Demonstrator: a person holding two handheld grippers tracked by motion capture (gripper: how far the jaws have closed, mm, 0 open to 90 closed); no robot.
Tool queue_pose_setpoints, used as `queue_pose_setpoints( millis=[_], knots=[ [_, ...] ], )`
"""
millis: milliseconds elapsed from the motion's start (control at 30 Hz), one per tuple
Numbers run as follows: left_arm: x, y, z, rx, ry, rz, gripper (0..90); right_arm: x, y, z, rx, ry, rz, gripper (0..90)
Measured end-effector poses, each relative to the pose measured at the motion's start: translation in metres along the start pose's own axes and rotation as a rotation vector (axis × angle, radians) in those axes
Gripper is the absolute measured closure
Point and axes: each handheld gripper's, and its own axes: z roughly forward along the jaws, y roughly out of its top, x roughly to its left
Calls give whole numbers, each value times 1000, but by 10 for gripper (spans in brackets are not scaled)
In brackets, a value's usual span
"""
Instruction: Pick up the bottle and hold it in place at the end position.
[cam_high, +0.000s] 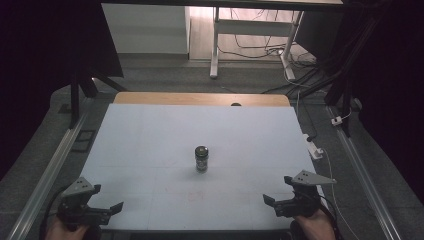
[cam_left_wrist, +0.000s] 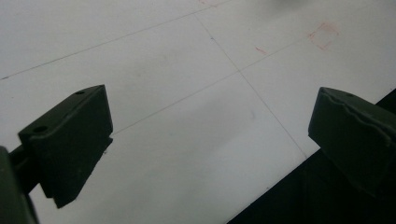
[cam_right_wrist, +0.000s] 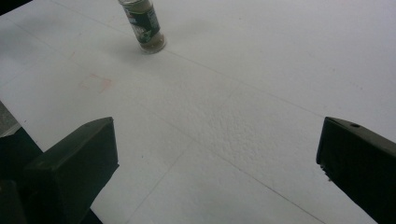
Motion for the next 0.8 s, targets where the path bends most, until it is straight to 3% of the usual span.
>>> queue_pose_setpoints(
  millis=[567, 800],
  knots=[
    [0, 0, 0, 2, -14, 5, 17, 12, 17, 16, -25, 47, -86, 0],
    [0, 0, 0, 4, -17, 4, 16, 14, 24, 29, -24, 84, -93, 0]
  ],
)
